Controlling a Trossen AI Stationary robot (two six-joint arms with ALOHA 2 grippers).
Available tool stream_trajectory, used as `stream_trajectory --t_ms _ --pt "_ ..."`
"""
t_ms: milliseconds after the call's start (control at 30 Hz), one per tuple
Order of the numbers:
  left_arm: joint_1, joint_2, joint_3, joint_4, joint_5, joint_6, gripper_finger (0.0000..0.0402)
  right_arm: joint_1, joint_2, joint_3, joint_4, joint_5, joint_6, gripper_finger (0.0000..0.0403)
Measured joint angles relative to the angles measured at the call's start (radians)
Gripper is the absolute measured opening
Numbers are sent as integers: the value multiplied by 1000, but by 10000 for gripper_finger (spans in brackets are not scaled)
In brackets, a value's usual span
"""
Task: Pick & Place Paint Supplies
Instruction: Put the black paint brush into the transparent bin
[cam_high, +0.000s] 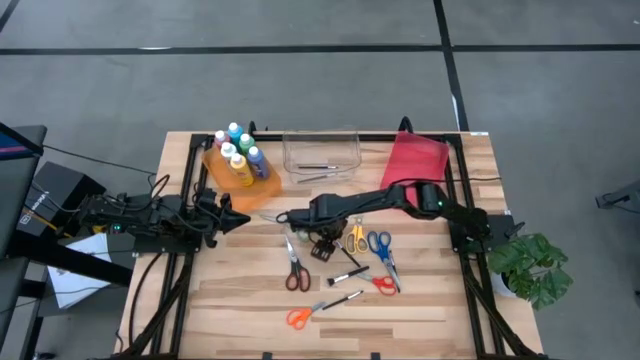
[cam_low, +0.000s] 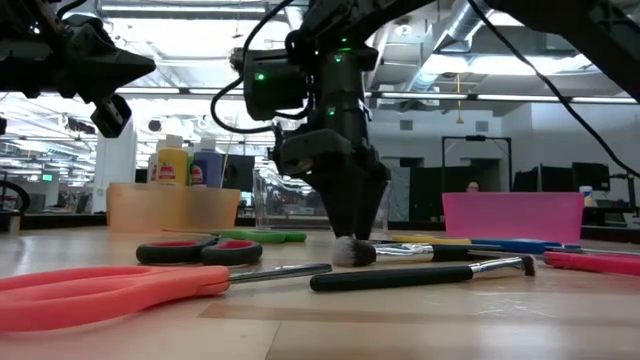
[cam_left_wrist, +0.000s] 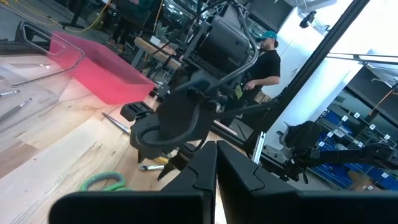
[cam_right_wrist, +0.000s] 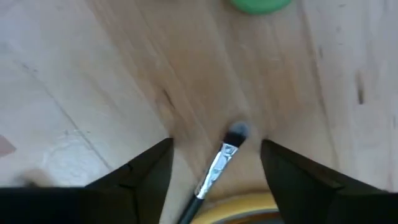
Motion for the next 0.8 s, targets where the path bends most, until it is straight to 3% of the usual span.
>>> stream_trajectory --t_ms 400,800 --pt "0 0 0 2 0 0 6 -27 -3 -51 34 -9 -6 17" --pt "0 0 0 2 1 0 6 -27 -58 -62 61 5 -21 3"
